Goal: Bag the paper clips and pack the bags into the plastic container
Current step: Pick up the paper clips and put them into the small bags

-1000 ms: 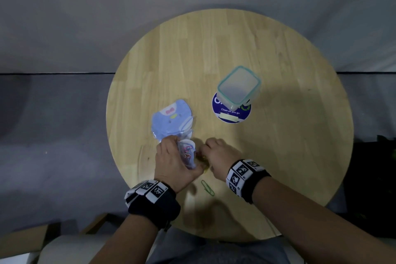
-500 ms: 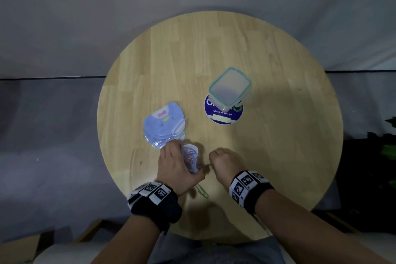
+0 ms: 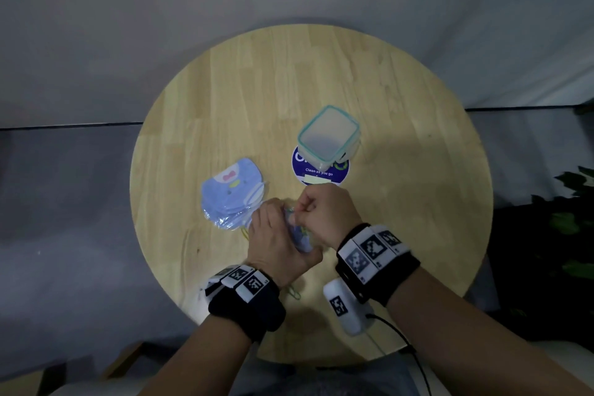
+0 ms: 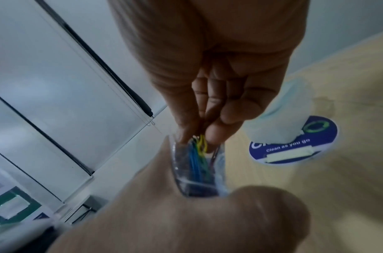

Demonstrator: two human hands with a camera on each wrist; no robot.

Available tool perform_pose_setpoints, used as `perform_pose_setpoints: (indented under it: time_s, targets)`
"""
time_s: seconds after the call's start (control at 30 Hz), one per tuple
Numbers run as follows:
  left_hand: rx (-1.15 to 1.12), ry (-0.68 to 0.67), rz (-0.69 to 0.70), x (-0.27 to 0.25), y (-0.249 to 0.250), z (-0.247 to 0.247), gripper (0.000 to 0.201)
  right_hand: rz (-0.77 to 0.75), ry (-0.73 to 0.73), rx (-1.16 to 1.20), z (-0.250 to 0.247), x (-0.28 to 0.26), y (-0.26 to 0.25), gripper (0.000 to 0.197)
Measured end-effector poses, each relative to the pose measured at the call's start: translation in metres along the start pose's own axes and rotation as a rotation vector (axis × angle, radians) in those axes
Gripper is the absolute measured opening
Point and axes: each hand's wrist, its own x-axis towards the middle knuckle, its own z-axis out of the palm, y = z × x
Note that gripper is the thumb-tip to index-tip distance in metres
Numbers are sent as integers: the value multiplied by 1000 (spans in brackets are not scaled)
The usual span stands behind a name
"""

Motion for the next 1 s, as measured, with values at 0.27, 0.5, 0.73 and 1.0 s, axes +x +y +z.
perform_pose_setpoints:
  time_s: [0.27, 0.5, 0.73, 1.0]
  targets:
    - [-88, 112, 17, 7, 5, -2, 61, -244, -17, -43, -4, -31, 8, 27]
    - [-120, 134, 6, 6, -1, 1, 53, -114, -95, 170, 13, -39, 18, 41]
    - [-233, -89, -41, 16, -1, -9, 87, -102, -26, 226, 9, -26, 24, 8]
    - [-760, -528, -283, 22, -26, -32, 60, -321, -42, 12, -13, -26, 42, 9]
